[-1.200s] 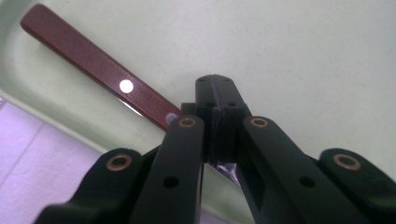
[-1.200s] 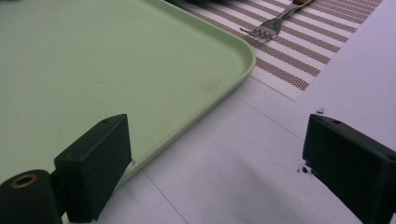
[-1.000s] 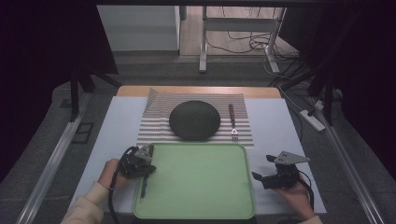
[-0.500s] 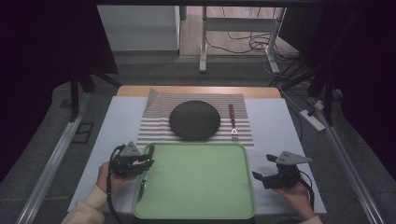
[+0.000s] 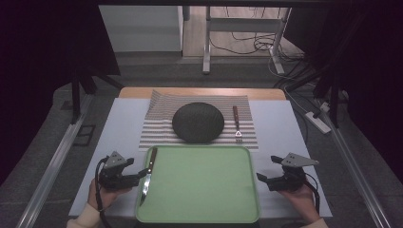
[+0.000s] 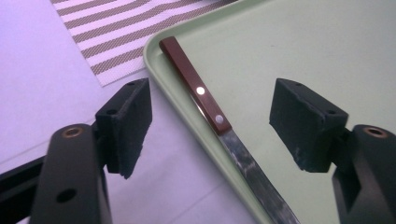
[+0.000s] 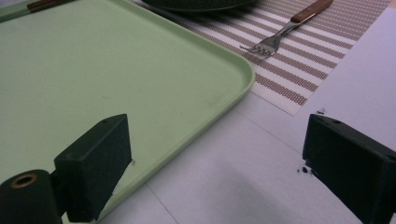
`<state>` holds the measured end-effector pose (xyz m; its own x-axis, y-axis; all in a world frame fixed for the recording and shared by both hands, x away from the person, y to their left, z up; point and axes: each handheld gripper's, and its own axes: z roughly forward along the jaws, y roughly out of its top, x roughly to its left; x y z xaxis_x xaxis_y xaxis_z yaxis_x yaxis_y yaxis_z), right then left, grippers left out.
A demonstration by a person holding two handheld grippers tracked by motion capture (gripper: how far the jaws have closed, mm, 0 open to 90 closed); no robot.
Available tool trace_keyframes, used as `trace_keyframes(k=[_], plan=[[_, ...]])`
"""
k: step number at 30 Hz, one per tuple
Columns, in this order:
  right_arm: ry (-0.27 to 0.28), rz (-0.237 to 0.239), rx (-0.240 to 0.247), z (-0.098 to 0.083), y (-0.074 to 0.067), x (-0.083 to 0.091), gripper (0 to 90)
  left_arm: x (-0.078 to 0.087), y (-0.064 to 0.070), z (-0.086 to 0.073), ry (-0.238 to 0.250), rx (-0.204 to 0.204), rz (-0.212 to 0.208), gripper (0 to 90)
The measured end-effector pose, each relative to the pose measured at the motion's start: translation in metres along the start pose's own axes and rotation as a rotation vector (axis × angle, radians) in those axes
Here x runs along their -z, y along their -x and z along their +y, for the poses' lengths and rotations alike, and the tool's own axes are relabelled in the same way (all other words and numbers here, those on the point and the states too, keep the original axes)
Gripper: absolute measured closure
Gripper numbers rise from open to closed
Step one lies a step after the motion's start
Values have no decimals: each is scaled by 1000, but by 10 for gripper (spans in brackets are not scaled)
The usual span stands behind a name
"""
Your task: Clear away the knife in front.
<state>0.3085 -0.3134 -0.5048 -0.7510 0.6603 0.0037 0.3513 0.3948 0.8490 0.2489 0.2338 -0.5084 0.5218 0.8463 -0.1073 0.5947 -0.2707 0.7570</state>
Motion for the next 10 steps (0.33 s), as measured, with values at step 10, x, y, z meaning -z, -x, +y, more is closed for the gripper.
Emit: trace_keyframes(k=[10], plan=[[24, -7, 2, 1, 0, 1, 82, -2, 3, -3, -22, -18, -5, 256]])
